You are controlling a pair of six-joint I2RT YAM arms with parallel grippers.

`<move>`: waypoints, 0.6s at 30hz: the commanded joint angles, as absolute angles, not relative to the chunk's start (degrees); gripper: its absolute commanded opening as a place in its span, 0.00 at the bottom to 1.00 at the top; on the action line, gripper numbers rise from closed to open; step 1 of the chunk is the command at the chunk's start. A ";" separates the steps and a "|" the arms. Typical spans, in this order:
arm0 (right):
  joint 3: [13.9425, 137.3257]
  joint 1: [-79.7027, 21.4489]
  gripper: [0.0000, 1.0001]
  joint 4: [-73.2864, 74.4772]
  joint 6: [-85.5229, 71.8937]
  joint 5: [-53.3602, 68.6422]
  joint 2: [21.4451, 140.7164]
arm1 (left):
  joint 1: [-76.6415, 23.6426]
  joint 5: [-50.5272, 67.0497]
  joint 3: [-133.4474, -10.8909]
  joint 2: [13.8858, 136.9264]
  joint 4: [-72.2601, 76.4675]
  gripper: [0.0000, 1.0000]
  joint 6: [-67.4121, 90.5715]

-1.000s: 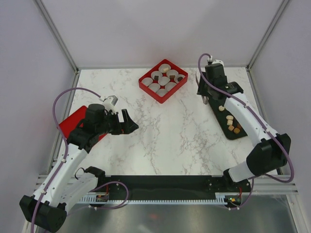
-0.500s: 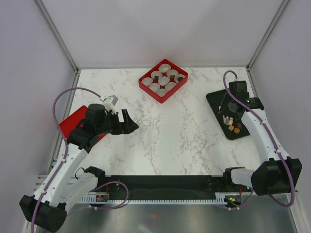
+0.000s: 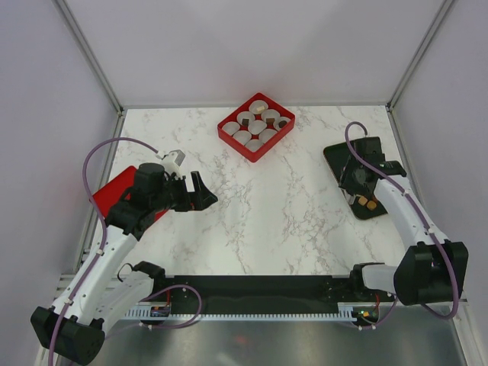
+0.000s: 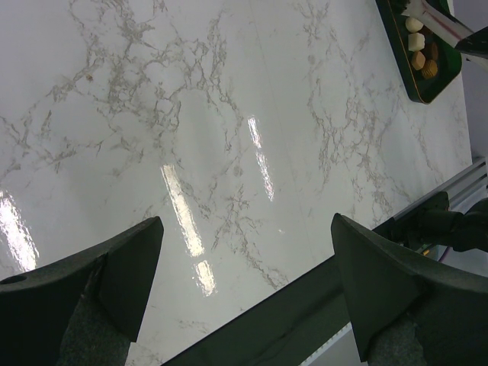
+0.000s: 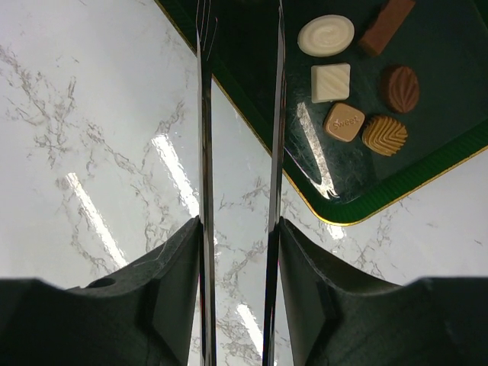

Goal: Pack the chocolate

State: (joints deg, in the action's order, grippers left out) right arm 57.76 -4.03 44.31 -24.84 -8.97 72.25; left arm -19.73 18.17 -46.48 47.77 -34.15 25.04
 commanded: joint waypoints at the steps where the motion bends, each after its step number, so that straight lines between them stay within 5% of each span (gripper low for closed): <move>1: 56.95 -3.34 0.50 40.17 -25.93 -8.97 73.39 | -19.60 19.07 -46.23 47.81 -32.61 1.00 22.68; 18: 56.25 -1.15 0.48 34.54 -26.45 -3.78 77.25 | -19.60 18.72 -46.41 48.08 -32.52 1.00 22.68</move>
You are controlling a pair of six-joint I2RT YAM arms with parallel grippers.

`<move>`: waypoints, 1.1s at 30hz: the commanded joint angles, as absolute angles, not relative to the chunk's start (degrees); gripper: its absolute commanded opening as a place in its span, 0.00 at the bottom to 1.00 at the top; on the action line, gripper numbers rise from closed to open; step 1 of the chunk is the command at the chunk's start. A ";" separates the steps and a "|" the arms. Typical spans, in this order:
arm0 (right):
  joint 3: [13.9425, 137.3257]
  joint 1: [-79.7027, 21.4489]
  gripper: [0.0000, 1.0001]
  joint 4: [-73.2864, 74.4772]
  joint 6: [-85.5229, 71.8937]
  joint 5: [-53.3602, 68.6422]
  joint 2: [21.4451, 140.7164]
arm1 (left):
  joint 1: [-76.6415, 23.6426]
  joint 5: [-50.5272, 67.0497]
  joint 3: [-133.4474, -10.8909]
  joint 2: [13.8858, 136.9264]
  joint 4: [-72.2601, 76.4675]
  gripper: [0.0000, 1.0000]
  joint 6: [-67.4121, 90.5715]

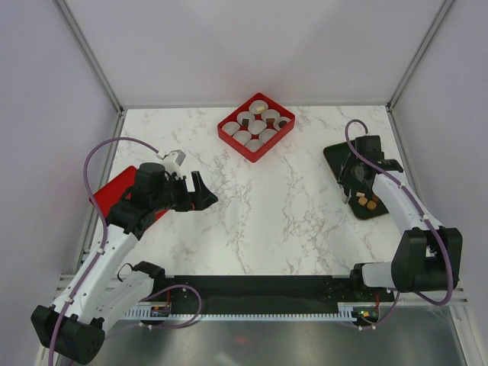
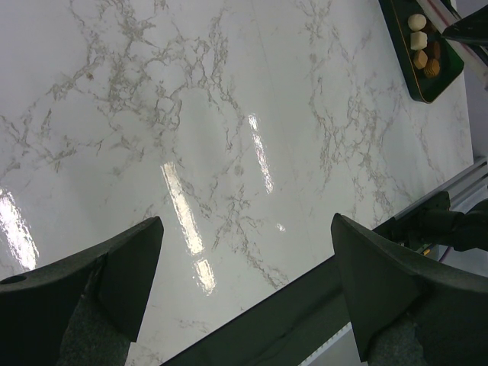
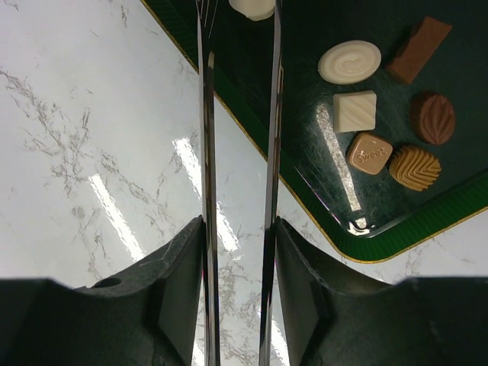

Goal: Pack the chocolate

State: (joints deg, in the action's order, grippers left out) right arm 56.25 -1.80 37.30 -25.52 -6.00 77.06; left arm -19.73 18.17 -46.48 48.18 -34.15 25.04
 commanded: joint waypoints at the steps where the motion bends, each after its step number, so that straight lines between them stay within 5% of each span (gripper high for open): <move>1: 56.25 -1.06 0.48 34.37 -26.63 -3.52 77.34 | -19.60 18.72 -46.32 48.25 -32.61 1.00 22.68; 33: 65.65 -0.35 0.36 36.57 -27.16 1.91 75.93 | -19.60 18.54 -46.23 47.55 -32.61 1.00 22.59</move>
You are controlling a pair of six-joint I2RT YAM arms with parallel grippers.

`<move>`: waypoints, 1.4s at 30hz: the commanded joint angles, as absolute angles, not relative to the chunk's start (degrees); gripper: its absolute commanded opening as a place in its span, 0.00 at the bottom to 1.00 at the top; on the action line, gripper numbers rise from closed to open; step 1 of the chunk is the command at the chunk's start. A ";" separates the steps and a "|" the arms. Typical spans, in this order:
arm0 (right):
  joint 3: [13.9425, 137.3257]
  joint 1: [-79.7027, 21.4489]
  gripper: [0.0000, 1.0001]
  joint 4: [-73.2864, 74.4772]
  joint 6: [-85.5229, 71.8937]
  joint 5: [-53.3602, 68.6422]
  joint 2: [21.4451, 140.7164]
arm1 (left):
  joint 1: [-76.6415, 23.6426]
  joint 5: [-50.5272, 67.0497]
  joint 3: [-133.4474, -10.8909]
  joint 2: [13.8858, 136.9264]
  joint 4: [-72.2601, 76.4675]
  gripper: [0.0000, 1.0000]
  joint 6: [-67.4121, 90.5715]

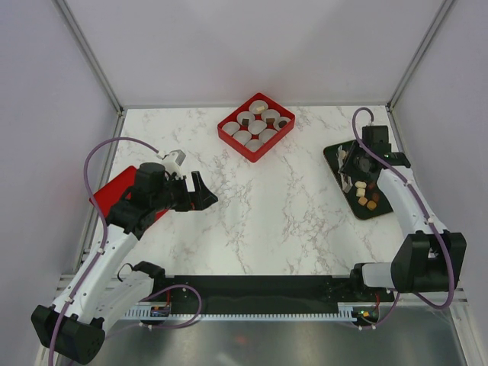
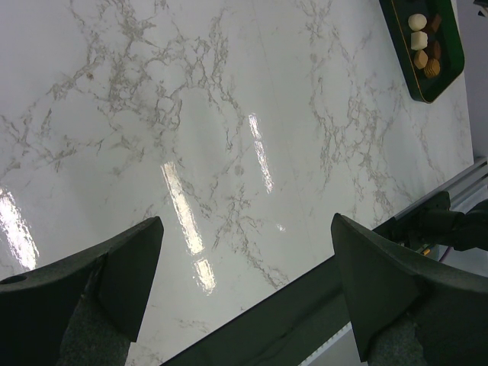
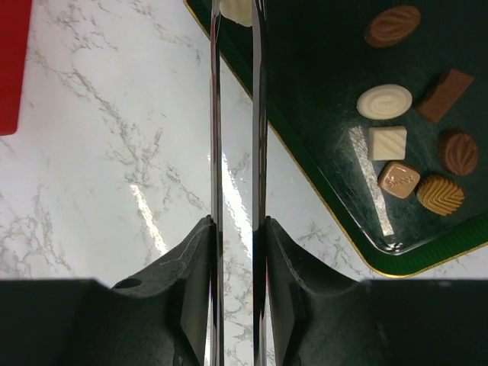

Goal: Pack the chocolate

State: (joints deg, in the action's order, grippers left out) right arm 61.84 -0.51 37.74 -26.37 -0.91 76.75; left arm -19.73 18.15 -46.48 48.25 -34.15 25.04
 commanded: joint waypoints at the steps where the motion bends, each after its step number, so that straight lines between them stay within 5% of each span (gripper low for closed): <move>1: 67.05 -0.53 0.36 35.87 -27.33 2.80 76.29 | -19.60 18.54 -46.23 47.55 -32.61 1.00 22.59; 16: 93.14 -23.01 0.36 26.11 -28.40 0.36 101.85 | -19.69 18.46 -46.41 47.55 -32.61 1.00 22.59; 25: 102.03 -25.14 0.36 21.01 -27.86 1.23 115.04 | -19.60 18.37 -46.32 47.29 -32.61 1.00 22.59; 42: 101.78 -25.14 0.38 21.01 -28.12 1.14 119.44 | -19.69 18.37 -46.32 47.64 -32.61 1.00 22.59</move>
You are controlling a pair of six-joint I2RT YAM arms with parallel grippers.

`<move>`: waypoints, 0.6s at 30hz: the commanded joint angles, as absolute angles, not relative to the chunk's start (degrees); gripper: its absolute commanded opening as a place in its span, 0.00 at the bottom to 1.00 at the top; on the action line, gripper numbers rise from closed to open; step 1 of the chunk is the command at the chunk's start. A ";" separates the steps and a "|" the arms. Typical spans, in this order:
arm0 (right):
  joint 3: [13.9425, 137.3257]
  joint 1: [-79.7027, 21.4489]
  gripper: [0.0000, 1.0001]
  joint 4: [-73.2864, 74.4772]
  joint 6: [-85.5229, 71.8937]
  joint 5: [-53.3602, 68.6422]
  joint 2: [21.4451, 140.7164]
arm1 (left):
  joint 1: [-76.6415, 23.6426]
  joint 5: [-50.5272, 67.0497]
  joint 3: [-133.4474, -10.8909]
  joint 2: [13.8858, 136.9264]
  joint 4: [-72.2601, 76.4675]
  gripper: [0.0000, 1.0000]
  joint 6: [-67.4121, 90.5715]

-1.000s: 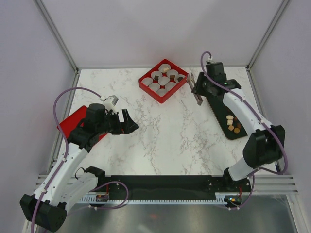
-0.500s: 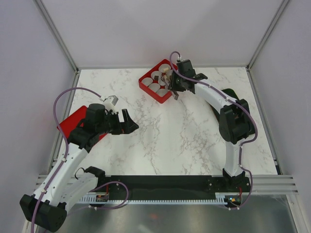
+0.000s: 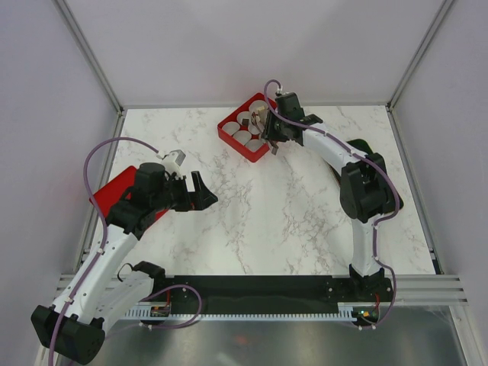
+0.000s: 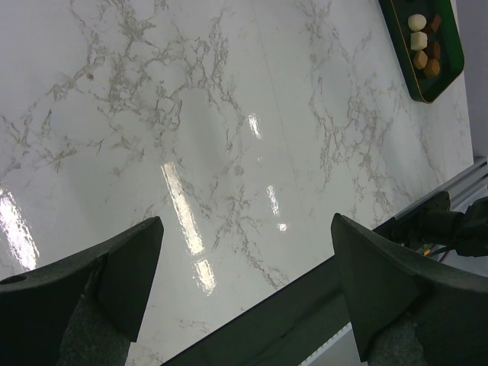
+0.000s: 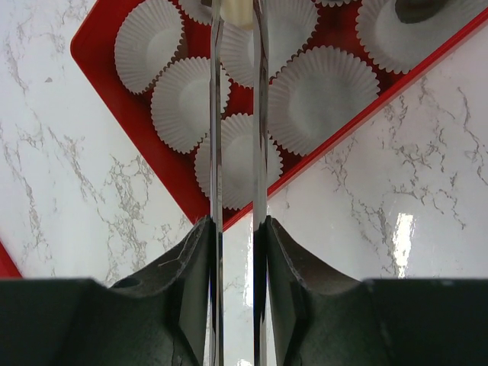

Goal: Pack the chocolate

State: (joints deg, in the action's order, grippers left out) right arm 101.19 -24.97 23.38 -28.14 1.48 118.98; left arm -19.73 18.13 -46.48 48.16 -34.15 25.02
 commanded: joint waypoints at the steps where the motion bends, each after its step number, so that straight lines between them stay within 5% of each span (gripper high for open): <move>1: 101.69 -25.14 0.38 21.09 -27.86 1.14 119.53 | -19.69 18.37 -46.32 47.72 -32.52 1.00 22.59; 18: 103.80 -25.05 0.43 21.36 -27.07 0.35 119.71 | -19.69 18.19 -46.32 47.90 -32.61 1.00 22.59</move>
